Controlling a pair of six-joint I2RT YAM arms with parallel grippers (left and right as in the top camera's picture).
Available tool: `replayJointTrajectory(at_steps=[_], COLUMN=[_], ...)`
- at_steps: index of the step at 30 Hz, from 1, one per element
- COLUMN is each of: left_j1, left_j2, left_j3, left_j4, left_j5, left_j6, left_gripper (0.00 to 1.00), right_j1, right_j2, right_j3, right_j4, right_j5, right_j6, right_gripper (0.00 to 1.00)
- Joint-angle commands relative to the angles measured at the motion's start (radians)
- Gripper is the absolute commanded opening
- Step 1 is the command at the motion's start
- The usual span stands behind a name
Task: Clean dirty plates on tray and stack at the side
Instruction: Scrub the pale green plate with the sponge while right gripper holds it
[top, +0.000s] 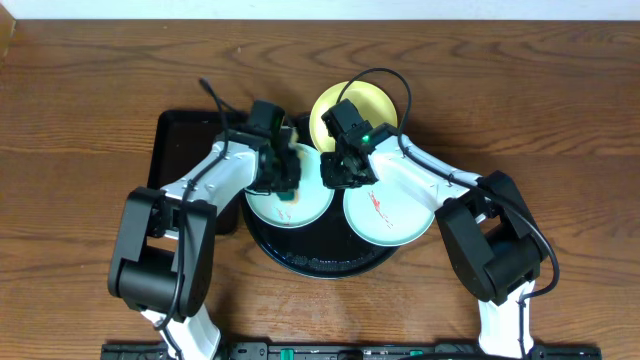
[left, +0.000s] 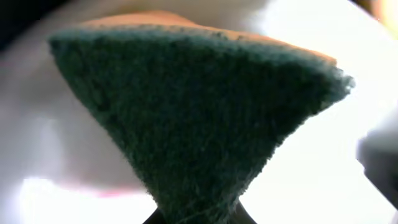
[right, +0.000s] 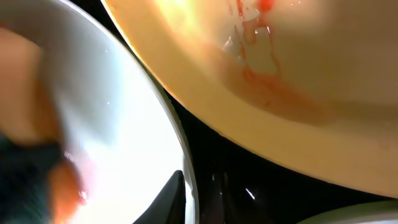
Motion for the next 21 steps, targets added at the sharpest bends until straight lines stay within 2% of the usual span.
replayJointTrajectory(at_steps=[1, 4, 8, 17, 21], left_j1=[0.045, 0.046, 0.039, 0.039, 0.039], left_j2=[0.026, 0.026, 0.026, 0.025, 0.025], left_j3=[-0.014, -0.014, -0.014, -0.014, -0.014], left_j4=[-0.060, -0.108, -0.177, -0.208, -0.188], left_j5=[-0.300, -0.299, -0.282, 0.081, 0.220], left_j6=[-0.331, -0.395, -0.380, 0.095, 0.239], left_gripper=[0.07, 0.08, 0.07, 0.08, 0.08], right_j1=[0.003, 0.003, 0.003, 0.003, 0.003], right_j2=[0.016, 0.016, 0.016, 0.016, 0.016], right_j3=[0.007, 0.007, 0.007, 0.007, 0.007], right_j4=[0.003, 0.004, 0.004, 0.005, 0.008], right_j5=[0.010, 0.010, 0.010, 0.010, 0.010], right_j6=[-0.010, -0.010, -0.010, -0.010, -0.010], right_gripper=[0.18, 0.18, 0.18, 0.19, 0.19])
